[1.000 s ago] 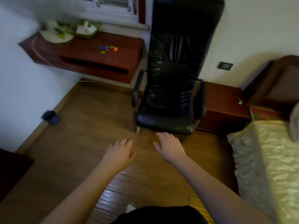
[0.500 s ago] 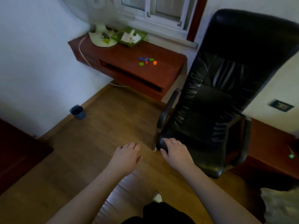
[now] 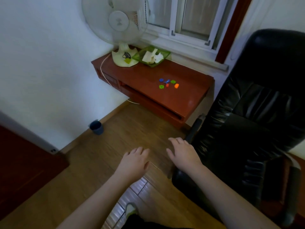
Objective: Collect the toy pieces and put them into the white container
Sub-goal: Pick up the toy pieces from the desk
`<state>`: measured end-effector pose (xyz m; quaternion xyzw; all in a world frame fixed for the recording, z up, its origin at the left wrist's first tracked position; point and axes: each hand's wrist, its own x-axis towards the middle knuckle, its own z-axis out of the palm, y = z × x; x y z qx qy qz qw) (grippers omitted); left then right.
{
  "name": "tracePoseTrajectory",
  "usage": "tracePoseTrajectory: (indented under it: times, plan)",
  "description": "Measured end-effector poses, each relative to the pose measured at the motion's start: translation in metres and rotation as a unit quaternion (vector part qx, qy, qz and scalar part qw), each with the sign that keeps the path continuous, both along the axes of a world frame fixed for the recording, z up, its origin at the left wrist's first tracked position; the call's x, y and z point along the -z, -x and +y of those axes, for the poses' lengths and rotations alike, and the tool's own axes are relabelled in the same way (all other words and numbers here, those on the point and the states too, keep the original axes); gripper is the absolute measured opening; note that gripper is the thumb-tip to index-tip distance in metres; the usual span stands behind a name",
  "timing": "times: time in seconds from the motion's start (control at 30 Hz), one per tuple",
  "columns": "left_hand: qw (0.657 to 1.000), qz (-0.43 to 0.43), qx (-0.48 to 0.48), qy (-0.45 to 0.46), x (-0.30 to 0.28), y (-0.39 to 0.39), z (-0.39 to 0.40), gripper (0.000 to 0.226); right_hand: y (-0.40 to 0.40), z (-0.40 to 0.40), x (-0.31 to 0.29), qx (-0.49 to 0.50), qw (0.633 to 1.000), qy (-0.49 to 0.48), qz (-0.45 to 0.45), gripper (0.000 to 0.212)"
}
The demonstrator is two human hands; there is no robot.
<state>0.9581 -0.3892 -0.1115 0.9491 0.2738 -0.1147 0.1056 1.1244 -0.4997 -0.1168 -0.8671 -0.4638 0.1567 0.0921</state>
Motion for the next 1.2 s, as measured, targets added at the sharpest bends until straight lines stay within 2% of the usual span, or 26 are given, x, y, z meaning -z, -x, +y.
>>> tracePoseTrajectory:
  times: [0.27,0.57,0.87,1.2]
  plan:
    - [0.998,-0.059,0.009,0.010,0.010,-0.043,0.107,0.055,-0.043,0.102,0.009,-0.003,1.000,0.010,-0.010,0.055]
    - [0.995,-0.079,0.054,0.017,0.016,-0.073,0.250,0.052,-0.070,0.207,0.012,0.068,0.997,0.015,0.017,0.056]
    - [0.990,-0.074,0.109,0.044,0.029,-0.145,0.295,0.053,-0.129,0.252,0.017,0.110,0.993,0.037,0.016,0.053]
    - [0.987,-0.001,0.157,0.026,0.053,-0.277,0.358,0.050,-0.252,0.326,0.056,0.136,0.987,0.028,0.080,0.050]
